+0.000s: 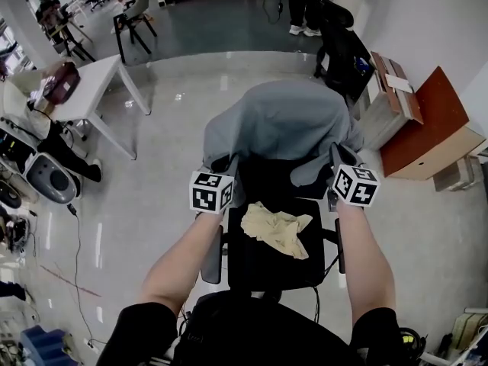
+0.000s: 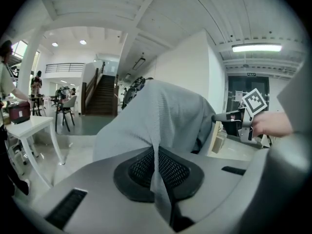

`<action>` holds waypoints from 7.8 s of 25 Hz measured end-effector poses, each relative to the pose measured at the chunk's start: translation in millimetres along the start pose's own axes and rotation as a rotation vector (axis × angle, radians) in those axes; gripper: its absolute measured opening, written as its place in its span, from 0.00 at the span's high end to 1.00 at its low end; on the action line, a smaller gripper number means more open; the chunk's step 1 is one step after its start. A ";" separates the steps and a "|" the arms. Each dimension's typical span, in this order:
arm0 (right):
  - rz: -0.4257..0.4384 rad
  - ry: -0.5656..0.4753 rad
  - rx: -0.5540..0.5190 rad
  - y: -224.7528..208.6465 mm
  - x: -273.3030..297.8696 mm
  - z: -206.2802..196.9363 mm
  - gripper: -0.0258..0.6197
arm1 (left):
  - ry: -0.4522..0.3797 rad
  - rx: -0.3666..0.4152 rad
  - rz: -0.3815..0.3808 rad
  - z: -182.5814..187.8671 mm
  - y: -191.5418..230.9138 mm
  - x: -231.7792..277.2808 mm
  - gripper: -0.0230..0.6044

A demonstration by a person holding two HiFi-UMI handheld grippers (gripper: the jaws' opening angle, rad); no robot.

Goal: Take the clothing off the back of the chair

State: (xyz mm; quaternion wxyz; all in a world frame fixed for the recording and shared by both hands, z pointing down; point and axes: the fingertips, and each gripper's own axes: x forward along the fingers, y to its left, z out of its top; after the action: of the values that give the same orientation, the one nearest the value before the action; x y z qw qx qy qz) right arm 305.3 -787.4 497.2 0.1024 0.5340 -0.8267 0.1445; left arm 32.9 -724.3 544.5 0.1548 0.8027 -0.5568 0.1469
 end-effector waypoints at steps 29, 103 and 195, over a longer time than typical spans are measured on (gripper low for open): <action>0.288 -0.134 0.024 72.1 -207.2 -18.5 0.93 | -0.208 -0.025 0.044 17.1 -130.2 -181.1 0.96; 0.371 -0.276 0.087 411.9 -583.7 -151.8 0.94 | -0.203 -0.017 -0.476 -120.4 -234.4 -544.2 0.95; 0.418 -0.629 0.079 633.5 -716.2 -72.6 0.92 | -0.293 0.231 -0.592 -149.7 -158.4 -678.0 0.95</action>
State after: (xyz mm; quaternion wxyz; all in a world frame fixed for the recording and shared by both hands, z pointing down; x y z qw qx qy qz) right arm 21.0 94.7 251.4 -0.2088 0.3757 -0.9026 0.0229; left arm -56.1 -34.7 390.4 0.0171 0.9542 -0.2960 0.0408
